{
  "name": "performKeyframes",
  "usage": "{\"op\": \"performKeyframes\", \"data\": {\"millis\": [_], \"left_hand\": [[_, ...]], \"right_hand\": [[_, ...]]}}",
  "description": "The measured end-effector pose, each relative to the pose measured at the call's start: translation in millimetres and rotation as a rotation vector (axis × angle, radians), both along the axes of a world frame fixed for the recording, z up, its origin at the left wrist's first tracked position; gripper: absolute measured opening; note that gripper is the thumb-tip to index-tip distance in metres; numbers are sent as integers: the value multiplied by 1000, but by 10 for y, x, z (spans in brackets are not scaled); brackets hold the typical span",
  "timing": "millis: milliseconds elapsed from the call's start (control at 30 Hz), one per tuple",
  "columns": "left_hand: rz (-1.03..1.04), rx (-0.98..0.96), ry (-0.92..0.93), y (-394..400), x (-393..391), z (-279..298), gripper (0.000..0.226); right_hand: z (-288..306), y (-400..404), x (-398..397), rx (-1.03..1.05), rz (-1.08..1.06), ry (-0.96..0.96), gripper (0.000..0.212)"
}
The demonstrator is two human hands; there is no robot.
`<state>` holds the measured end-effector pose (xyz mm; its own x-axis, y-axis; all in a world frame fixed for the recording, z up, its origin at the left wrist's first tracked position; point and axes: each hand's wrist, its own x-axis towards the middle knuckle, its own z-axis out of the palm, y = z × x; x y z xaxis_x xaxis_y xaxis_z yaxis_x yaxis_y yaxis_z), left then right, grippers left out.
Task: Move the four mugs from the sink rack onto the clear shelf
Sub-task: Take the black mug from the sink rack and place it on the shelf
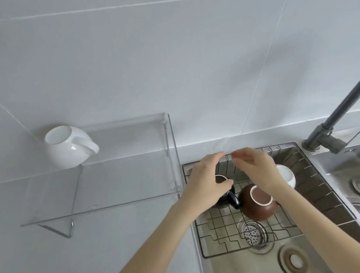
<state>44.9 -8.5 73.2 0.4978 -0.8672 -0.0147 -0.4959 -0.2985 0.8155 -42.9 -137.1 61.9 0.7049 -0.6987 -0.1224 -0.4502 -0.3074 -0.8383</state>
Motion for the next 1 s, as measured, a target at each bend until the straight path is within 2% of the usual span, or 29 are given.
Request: {"op": "performKeyframes", "data": {"millis": [167,300,500,700,1000], "left_hand": [[-10,304,39,-279,-48,-683,75],[21,454,23,-442,33,-1033,96],[7,542,-15,-655,143,-1302,98],[-8,567,-73,-707,144,-1360,102],[109,473,-25,-610,94,-1095,103]], "right_hand": [[-717,-30,-315,79,-40,227,26],[-1052,46,-294,77,-58,258,32],[-1312,178,-112,-32,-57,318,33],[-1382,210,-80,-176,-102,408,20],[-1099,170,-181,-111,-141,245,20]]}}
